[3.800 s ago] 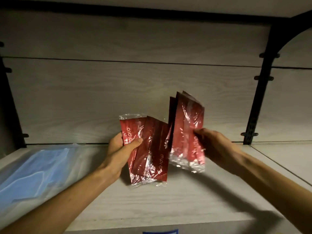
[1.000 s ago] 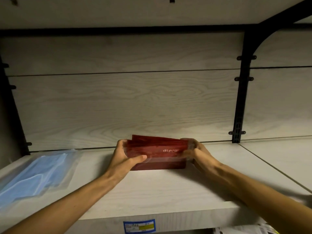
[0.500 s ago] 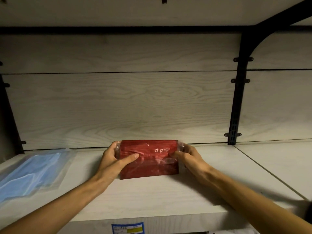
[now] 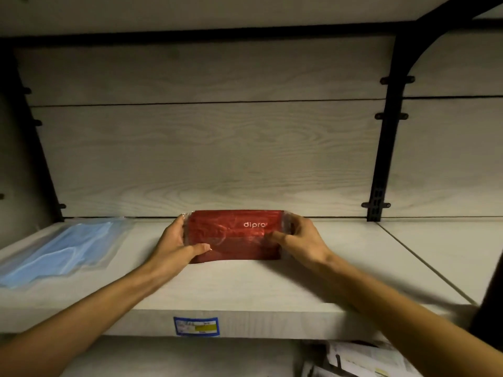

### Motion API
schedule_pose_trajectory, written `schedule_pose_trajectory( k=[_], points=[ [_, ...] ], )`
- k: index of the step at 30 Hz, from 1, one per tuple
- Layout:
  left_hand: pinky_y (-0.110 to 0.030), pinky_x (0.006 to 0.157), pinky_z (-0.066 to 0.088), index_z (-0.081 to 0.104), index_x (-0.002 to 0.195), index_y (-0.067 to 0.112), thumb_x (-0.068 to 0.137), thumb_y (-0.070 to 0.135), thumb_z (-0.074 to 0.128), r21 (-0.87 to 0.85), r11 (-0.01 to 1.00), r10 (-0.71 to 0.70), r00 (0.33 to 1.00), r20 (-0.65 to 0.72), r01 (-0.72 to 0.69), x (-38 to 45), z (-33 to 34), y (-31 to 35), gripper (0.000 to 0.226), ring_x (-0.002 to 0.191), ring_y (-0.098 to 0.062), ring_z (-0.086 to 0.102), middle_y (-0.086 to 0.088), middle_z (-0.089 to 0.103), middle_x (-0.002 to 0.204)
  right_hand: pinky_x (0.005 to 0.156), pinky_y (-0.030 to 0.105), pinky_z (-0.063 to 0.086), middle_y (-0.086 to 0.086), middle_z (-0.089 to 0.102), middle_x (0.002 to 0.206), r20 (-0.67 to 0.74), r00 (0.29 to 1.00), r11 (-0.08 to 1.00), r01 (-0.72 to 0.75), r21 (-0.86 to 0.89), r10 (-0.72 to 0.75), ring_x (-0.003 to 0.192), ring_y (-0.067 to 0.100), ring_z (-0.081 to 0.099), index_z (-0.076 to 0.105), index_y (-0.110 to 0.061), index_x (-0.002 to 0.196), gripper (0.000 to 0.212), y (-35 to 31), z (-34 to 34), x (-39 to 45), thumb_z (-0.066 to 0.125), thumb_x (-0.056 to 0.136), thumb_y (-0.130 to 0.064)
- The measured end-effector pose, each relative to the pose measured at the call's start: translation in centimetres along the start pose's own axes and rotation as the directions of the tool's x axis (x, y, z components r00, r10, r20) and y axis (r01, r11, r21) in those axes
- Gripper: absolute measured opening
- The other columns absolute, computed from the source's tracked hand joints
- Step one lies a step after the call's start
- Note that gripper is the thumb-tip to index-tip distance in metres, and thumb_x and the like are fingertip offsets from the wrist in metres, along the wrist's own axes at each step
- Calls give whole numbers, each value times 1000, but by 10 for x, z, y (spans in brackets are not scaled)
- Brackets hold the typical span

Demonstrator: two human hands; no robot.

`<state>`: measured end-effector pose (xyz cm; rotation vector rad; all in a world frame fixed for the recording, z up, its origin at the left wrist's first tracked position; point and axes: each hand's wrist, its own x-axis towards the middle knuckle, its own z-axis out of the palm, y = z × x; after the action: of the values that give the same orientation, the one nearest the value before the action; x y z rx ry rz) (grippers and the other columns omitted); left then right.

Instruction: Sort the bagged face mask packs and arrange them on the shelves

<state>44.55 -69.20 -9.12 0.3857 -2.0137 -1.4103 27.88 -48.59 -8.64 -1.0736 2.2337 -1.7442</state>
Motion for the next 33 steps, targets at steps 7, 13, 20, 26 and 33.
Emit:
schedule_pose_trajectory(
  k=[7,13,20,26,33],
  points=[
    [-10,78,53,65,101,32,76,-16,76,147,938,325,944,-62,-313,-38,6,57,55,93,-1,70,17,74,95,80,45,55,1,75,87,68,975,907,221,-360,-210,83,23,70,71,-14,91,20,-48,-52,-57,81,76,-22],
    [-17,79,58,67,100,29,77,-22,69,103,870,483,876,11,-482,-94,36,104,56,92,-9,72,7,75,95,83,35,57,-3,72,116,211,875,563,449,-694,-436,98,15,69,48,-25,132,50,-77,-100,-137,63,87,-42],
    [-8,82,48,56,116,39,74,-13,71,35,836,548,836,26,-548,-158,111,136,68,102,3,68,23,72,107,79,38,60,-2,68,121,99,846,415,355,-838,-523,98,18,69,48,-26,132,38,-64,-168,-232,58,97,-39],
    [-5,100,40,20,150,32,82,15,82,-63,849,528,836,151,-525,-203,203,164,94,127,15,44,35,42,135,79,44,59,-2,70,113,-191,869,648,177,-741,-456,95,17,69,54,-24,125,33,-42,-249,-296,52,96,-40],
    [-31,101,53,13,150,44,87,12,74,-118,911,411,841,351,-395,-253,323,170,93,135,-3,42,19,29,154,67,53,58,-11,65,93,-512,822,952,108,-288,-248,87,30,65,62,-27,112,26,2,-311,-309,55,95,-9]
  ],
)
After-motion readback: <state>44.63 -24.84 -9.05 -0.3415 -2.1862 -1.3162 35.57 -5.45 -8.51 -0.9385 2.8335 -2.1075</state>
